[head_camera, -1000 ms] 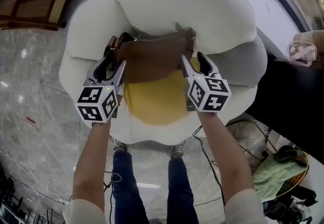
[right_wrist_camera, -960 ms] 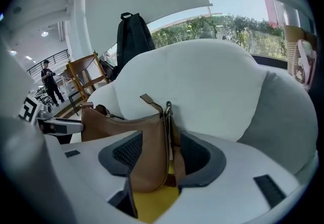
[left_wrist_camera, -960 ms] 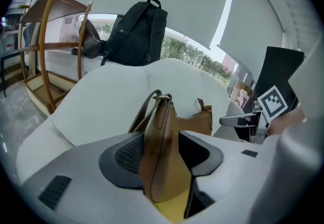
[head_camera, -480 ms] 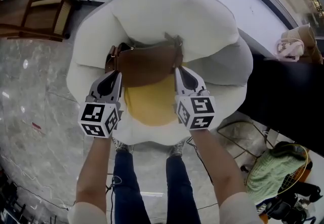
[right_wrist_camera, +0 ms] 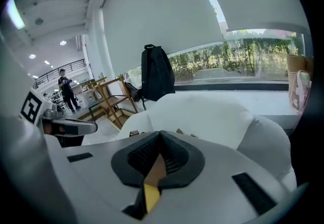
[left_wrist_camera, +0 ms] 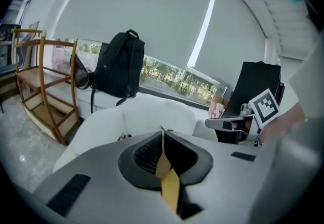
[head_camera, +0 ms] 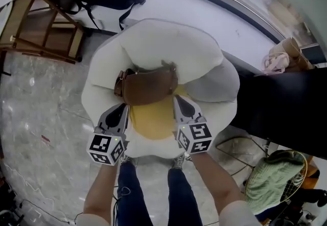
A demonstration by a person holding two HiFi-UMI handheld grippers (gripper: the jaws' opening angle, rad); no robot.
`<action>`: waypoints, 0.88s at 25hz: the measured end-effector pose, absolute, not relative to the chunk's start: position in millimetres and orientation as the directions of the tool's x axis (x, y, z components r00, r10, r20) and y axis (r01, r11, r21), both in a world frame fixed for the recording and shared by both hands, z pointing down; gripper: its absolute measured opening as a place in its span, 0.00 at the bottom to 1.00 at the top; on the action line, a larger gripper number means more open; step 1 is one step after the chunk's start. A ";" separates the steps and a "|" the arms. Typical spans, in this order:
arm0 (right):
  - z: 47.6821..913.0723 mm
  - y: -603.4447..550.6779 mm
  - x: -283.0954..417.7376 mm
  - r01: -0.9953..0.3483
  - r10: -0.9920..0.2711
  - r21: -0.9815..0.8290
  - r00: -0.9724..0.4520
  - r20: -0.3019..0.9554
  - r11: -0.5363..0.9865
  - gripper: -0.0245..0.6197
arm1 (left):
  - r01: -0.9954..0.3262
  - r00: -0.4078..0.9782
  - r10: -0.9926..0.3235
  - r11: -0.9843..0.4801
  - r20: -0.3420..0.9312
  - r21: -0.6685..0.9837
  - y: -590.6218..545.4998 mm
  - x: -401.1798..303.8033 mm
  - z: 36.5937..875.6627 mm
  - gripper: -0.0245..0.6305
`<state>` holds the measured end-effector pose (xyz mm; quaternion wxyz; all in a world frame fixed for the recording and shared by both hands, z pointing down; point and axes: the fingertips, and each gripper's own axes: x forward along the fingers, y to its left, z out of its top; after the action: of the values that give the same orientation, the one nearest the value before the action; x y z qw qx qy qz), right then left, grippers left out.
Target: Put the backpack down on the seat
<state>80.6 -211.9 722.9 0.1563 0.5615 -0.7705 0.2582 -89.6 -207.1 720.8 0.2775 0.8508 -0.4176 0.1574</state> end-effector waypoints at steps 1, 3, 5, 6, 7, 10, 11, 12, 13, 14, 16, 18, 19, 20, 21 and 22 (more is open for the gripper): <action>710.5 -207.0 81.5 -0.944 -0.786 -0.230 -0.327 0.525 0.238 0.08 | -0.799 0.600 -0.626 -0.496 0.498 0.340 -202.8 -90.7 710.6 0.10; 683.7 -197.4 84.9 -0.939 -0.792 -0.225 -0.340 0.507 0.259 0.08 | -0.800 0.599 -0.632 -0.492 0.491 0.343 -196.5 -90.0 689.1 0.10; 658.3 -187.7 89.0 -0.938 -0.797 -0.211 -0.346 0.496 0.276 0.09 | -0.794 0.607 -0.636 -0.501 0.476 0.343 -192.4 -86.6 664.8 0.10; 647.0 -182.4 89.9 -0.937 -0.795 -0.206 -0.347 0.497 0.281 0.09 | -0.790 0.612 -0.637 -0.508 0.469 0.343 -190.4 -85.3 651.9 0.10; 636.6 -177.1 89.8 -0.937 -0.792 -0.207 -0.350 0.501 0.283 0.09 | -0.787 0.617 -0.638 -0.511 0.461 0.346 -188.3 -84.7 638.6 0.10; 608.0 -167.6 89.0 -0.934 -0.787 -0.234 -0.354 0.505 0.270 0.08 | -0.782 0.624 -0.655 -0.510 0.427 0.359 -183.3 -83.0 598.6 0.10; 597.6 -165.7 89.8 -0.934 -0.792 -0.242 -0.353 0.499 0.264 0.09 | -0.780 0.626 -0.660 -0.512 0.415 0.361 -181.1 -81.2 585.4 0.10; 586.6 -162.5 90.7 -0.933 -0.795 -0.250 -0.352 0.493 0.258 0.09 | -0.778 0.628 -0.664 -0.514 0.407 0.362 -177.4 -79.3 572.1 0.10; 574.7 -158.6 91.3 -0.932 -0.799 -0.258 -0.352 0.488 0.253 0.08 | -0.777 0.629 -0.666 -0.515 0.401 0.363 -173.2 -78.1 558.4 0.10; 561.9 -155.2 91.4 -0.931 -0.802 -0.266 -0.352 0.482 0.249 0.09 | -0.777 0.628 -0.670 -0.514 0.396 0.364 -169.6 -77.9 544.3 0.10; 535.0 -151.2 90.2 -0.929 -0.812 -0.275 -0.353 0.464 0.246 0.09 | -0.778 0.626 -0.679 -0.513 0.383 0.362 -164.6 -79.6 515.6 0.10; 510.0 -148.3 89.7 -0.928 -0.824 -0.276 -0.355 0.441 0.252 0.08 | -0.779 0.626 -0.685 -0.524 0.373 0.344 -158.5 -79.8 490.6 0.10; 498.9 -146.2 89.5 -0.927 -0.829 -0.275 -0.356 0.431 0.256 0.09 | -0.779 0.626 -0.686 -0.531 0.371 0.334 -154.2 -79.3 480.3 0.10; 488.5 -143.6 89.0 -0.926 -0.833 -0.273 -0.358 0.422 0.260 0.09 | -0.779 0.626 -0.686 -0.535 0.370 0.326 -149.6 -79.0 471.2 0.10; 478.7 -140.9 87.9 -0.925 -0.836 -0.272 -0.360 0.414 0.264 0.08 | -0.780 0.626 -0.687 -0.539 0.370 0.320 -145.3 -79.0 462.7 0.10; 469.0 -138.3 86.4 -0.925 -0.838 -0.269 -0.363 0.408 0.269 0.08 | -0.780 0.625 -0.688 -0.541 0.369 0.313 -141.6 -79.3 454.6 0.10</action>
<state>86.4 -138.3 469.0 0.0922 0.5569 -0.7913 0.2350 -79.3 -141.6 454.6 0.2284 0.8720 -0.4209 0.1014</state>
